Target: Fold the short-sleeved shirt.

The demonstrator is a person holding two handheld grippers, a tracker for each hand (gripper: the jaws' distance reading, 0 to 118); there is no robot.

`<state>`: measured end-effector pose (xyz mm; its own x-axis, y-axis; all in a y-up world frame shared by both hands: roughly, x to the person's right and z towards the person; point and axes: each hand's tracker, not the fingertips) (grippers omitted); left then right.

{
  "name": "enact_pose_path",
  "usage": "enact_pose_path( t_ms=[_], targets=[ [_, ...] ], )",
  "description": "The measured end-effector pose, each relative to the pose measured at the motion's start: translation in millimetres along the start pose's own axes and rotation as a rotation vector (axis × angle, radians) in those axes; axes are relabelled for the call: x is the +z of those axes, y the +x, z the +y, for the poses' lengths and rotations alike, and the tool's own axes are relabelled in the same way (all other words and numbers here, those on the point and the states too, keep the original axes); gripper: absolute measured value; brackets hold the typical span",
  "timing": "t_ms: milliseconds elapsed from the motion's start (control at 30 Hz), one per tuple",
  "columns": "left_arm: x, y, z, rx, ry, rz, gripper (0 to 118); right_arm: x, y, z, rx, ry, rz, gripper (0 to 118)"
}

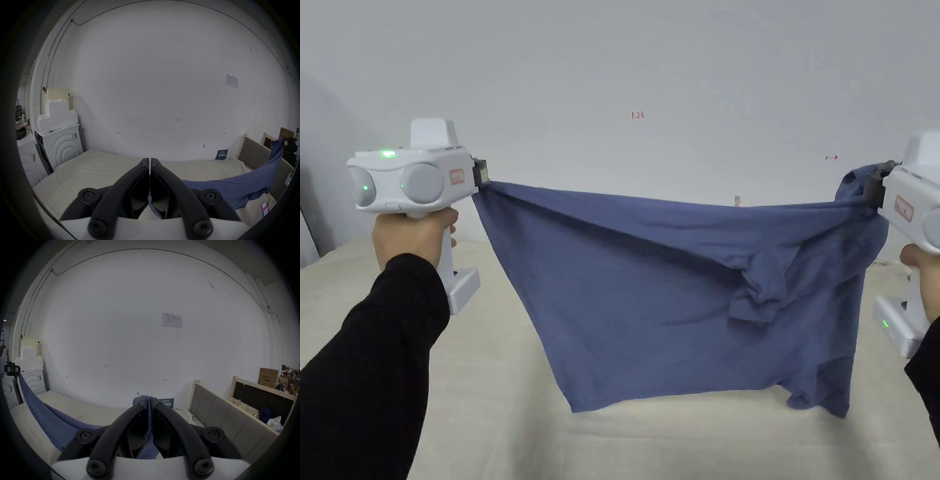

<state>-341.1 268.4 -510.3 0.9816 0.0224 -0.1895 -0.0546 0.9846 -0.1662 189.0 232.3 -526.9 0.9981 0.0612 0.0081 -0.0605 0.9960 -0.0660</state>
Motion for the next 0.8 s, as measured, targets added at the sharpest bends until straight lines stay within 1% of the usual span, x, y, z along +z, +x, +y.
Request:
enact_pose_path(
  t_ms=[100,167,267,333,400,500,600,800],
  targets=[
    [-6.9,2.0,-34.6,-0.016,-0.05,0.004,0,8.0,-5.1,-27.8,0.0,-0.036,-0.009,1],
    [-6.4,2.5,-59.3,0.0,-0.088,-0.001,0,13.2,-5.8,-51.0,-0.004,-0.063,-0.011,1],
    [3.4,0.6,-101.3,0.049,-0.137,-0.026,0,31.1,-7.7,-88.8,-0.004,-0.102,-0.029,1],
    [14.3,1.2,-129.7,0.05,-0.155,-0.033,0,42.2,-7.3,-113.0,-0.009,-0.146,-0.029,1],
    [23.3,0.3,-160.8,0.046,-0.209,-0.033,0,56.1,-5.5,-135.9,-0.014,-0.191,-0.029,1],
    [44.2,-4.7,-205.8,0.075,-0.285,-0.029,0,79.0,-2.2,-166.3,-0.039,-0.251,-0.02,1],
    [62.3,-13.7,-248.3,0.092,-0.34,-0.023,0,105.9,-1.2,-194.0,-0.034,-0.307,-0.018,1],
    [120.1,-33.5,-309.8,0.139,-0.413,-0.005,0,171.7,-5.9,-233.4,-0.066,-0.379,-0.005,1]
  ],
)
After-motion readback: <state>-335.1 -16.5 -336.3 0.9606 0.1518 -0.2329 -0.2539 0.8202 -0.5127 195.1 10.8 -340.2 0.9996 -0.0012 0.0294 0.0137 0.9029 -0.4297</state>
